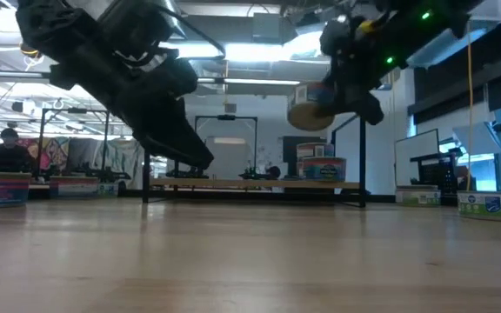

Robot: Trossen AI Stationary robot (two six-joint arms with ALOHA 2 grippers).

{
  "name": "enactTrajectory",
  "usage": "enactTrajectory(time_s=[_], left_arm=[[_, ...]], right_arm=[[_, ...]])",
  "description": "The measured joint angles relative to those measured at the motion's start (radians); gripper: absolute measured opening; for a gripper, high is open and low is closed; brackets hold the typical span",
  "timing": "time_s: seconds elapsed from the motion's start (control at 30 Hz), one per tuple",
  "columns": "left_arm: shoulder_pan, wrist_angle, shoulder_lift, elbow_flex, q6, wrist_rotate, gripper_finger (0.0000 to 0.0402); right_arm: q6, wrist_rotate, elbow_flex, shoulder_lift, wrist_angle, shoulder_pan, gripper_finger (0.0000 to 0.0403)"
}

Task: Stack canned seafood by type on shelf
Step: Stack the blue-pink tuna can on top of the other blue-pink tuna can on the shelf

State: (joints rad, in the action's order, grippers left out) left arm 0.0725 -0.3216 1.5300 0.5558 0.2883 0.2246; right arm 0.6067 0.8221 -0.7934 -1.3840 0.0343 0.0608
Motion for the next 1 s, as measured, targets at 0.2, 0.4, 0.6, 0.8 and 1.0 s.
enactTrajectory(time_s=[0.2, 0.4, 0.6, 0.8, 1.0], left_arm=[[0.016, -0.004, 0.0, -0.001, 0.018, 0.046, 0.0249], [0.015, -0.004, 0.0, -0.001, -0.006, 0.048, 0.0249], [0.013, -0.004, 0.0, -0.001, -0.01, 0.05, 0.0249], [0.013, -0.004, 0.0, -0.001, -0.021, 0.05, 0.0249], [0.013, -0.004, 0.0, 0.0, -0.029, 0.05, 0.0249]], right_arm=[[-0.126, -0.009, -0.11, -0.042, 0.223, -0.104, 0.0197], [-0.255, -0.089, -0.173, -0.098, 0.344, -0.15, 0.0197], [-0.266, -0.083, -0.174, -0.144, 0.381, -0.175, 0.0197], [-0.265, -0.06, -0.175, -0.166, 0.374, -0.188, 0.0196], [-0.262, -0.06, -0.175, -0.174, 0.373, -0.194, 0.0196]])
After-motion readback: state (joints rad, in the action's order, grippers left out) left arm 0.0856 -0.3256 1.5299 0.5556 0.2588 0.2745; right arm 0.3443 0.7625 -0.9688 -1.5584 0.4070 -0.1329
